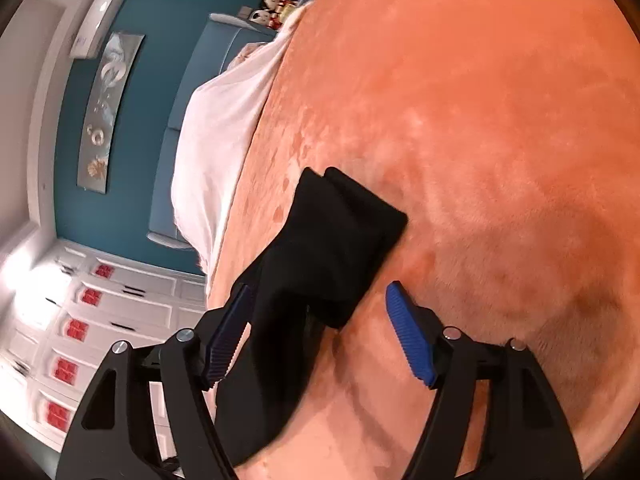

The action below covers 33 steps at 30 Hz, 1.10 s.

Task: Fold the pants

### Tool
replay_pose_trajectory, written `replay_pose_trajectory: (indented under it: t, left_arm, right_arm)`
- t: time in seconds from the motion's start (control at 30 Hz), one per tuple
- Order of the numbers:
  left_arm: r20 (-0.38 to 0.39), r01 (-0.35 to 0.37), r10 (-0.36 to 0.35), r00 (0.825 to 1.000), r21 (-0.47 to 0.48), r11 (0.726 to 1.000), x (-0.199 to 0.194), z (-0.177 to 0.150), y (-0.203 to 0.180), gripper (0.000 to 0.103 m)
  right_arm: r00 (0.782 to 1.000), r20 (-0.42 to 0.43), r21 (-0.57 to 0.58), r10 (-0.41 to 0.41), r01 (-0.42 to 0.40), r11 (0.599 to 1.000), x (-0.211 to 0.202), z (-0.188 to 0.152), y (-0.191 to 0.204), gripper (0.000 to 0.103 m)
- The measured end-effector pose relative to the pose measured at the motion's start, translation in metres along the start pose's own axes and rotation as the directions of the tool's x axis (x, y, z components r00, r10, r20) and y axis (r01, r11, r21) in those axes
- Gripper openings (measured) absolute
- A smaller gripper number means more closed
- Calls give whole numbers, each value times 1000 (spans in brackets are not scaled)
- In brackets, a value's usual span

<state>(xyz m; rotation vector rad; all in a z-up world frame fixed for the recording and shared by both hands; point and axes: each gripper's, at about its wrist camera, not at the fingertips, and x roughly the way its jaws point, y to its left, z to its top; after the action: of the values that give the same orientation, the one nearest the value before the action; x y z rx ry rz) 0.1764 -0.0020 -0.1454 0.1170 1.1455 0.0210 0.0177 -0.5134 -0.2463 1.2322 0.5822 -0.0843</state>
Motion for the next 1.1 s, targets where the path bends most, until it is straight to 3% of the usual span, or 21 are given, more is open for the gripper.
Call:
replay_pose_trajectory:
  t: [0.17, 0.23, 0.3, 0.37, 0.4, 0.43, 0.47, 0.5, 0.53, 0.57, 0.6, 0.63, 0.7, 0.77, 0.8, 0.87, 0.93, 0.97, 1.0, 1.03, 1.1]
  left_arm:
    - [-6, 62, -61, 998, 84, 995, 2, -2, -63, 53]
    - [-4, 62, -62, 998, 123, 990, 4, -1, -85, 53]
    - [13, 49, -52, 999, 167, 985, -3, -1, -101, 53]
    - [38, 55, -64, 997, 206, 977, -11, -1, -118, 56]
    - [47, 60, -72, 996, 225, 972, -12, 0, -125, 64]
    - [52, 63, -78, 996, 257, 964, -12, 0, -138, 67]
    - [58, 58, -77, 995, 279, 959, -10, 0, -148, 67]
    - [67, 53, -77, 995, 303, 951, -9, 0, -161, 67]
    - [69, 47, -73, 995, 323, 945, -5, 1, -167, 67]
    - [74, 37, -67, 995, 345, 938, -2, 1, -178, 67]
    - [81, 32, -65, 995, 358, 933, 0, 1, -188, 67]
    - [81, 31, -66, 995, 368, 929, 1, 0, -198, 67]
    - [65, 59, -90, 994, 378, 924, 1, -1, -212, 67]
    - [54, 79, -108, 993, 390, 917, 2, -2, -228, 67]
    - [54, 78, -108, 993, 399, 914, 1, -3, -234, 67]
    - [64, 71, -107, 992, 414, 908, -2, -2, -247, 67]
    - [76, 70, -112, 991, 424, 903, -7, 0, -253, 68]
    - [88, 64, -112, 990, 424, 903, -8, 1, -254, 68]
    - [92, 62, -111, 990, 423, 904, -8, 1, -255, 69]
    - [88, 61, -107, 990, 421, 905, -6, 2, -257, 69]
    - [66, 71, -107, 992, 410, 909, 0, 3, -261, 70]
  right_arm:
    - [984, -10, -175, -177, 173, 969, 42, 21, 32, 73]
    - [961, -36, -277, -274, 254, 927, 59, 26, 55, 13]
    - [956, 25, -359, -291, 280, 890, 37, 33, 80, 13]
    - [932, 153, -468, -329, 361, 807, 5, 35, 105, 13]
    - [913, 177, -516, -367, 403, 756, 0, 41, 108, 18]
    - [901, 148, -526, -408, 421, 739, 5, 47, 97, 39]
    - [873, 101, -520, -477, 455, 723, 15, 54, 76, 49]
    - [812, 59, -507, -580, 525, 684, 27, 59, 49, 56]
    - [791, 22, -491, -611, 541, 683, 31, 61, 32, 56]
    - [841, 8, -456, -540, 484, 747, 20, 62, 22, 56]
    - [869, 9, -434, -494, 449, 781, 12, 63, 20, 64]
    - [901, -9, -397, -433, 394, 829, 5, 66, 17, 78]
    - [923, -9, -366, -384, 354, 861, 2, 68, 14, 85]
    - [926, -7, -378, -378, 348, 858, 7, 69, 13, 86]
    - [922, 12, -408, -386, 357, 840, 11, 70, 16, 85]
    - [901, 48, -468, -432, 403, 787, 9, 66, 23, 69]
    - [857, 169, -524, -487, 496, 692, 1, 61, 45, 69]
    - [860, 200, -560, -470, 494, 665, -3, 57, 55, 69]
    - [884, 185, -617, -430, 445, 649, -4, 56, 66, 69]
    - [892, 159, -650, -424, 418, 635, 1, 56, 71, 69]
    - [888, 101, -739, -449, 369, 563, 26, 56, 79, 68]
